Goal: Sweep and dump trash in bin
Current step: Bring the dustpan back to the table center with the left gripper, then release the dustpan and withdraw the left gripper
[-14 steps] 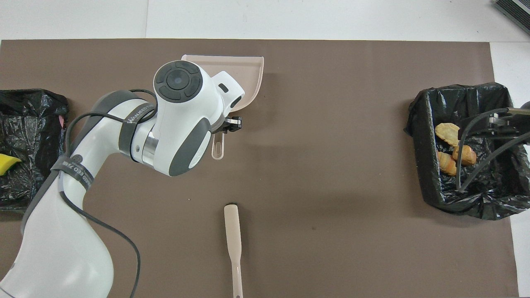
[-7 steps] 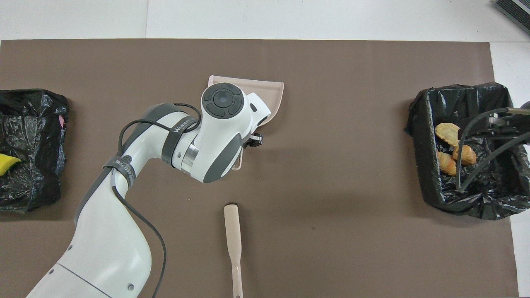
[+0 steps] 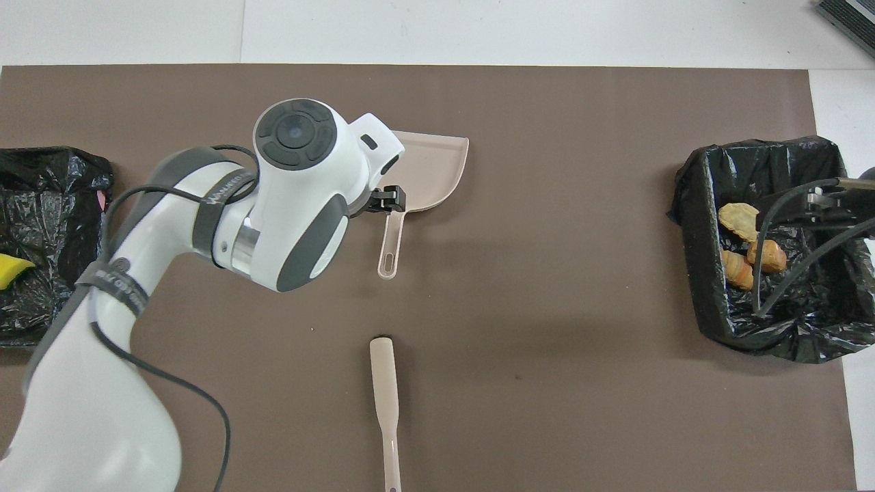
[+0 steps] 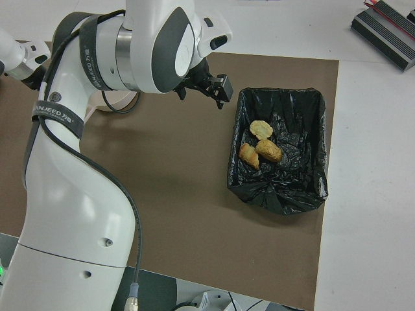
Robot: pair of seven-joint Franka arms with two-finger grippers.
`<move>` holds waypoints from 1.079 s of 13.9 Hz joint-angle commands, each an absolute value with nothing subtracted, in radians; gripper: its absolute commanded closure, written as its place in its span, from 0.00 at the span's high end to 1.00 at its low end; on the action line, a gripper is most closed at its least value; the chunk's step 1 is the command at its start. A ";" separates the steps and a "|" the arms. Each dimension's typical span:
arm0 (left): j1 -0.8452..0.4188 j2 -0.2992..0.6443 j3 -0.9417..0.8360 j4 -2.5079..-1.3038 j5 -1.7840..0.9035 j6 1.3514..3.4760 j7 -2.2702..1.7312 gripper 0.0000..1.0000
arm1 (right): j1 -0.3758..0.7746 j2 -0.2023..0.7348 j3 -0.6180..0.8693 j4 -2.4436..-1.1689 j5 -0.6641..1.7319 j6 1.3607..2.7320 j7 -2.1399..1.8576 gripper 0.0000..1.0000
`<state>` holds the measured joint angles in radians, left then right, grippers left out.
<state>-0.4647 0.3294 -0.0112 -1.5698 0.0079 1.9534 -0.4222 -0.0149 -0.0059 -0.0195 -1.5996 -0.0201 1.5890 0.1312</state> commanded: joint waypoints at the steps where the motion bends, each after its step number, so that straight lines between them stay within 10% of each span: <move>1: -0.384 0.059 -0.012 -1.763 -0.005 1.887 -0.356 1.00 | -0.021 -0.015 -0.014 -1.603 -0.011 1.585 0.112 1.00; 9: -0.209 -0.147 -0.011 -1.867 0.003 1.738 -0.172 1.00 | -0.021 -0.015 -0.015 -1.603 -0.011 1.585 0.112 1.00; 15: -0.098 -0.103 -0.002 -1.634 -0.005 1.568 0.014 1.00 | -0.021 -0.015 -0.014 -1.603 -0.011 1.585 0.112 1.00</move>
<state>-0.1153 -0.1339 0.0033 -1.7294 0.0081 1.6406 -0.0059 -0.0149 -0.0059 -0.0191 -1.5996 -0.0201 1.5890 0.1312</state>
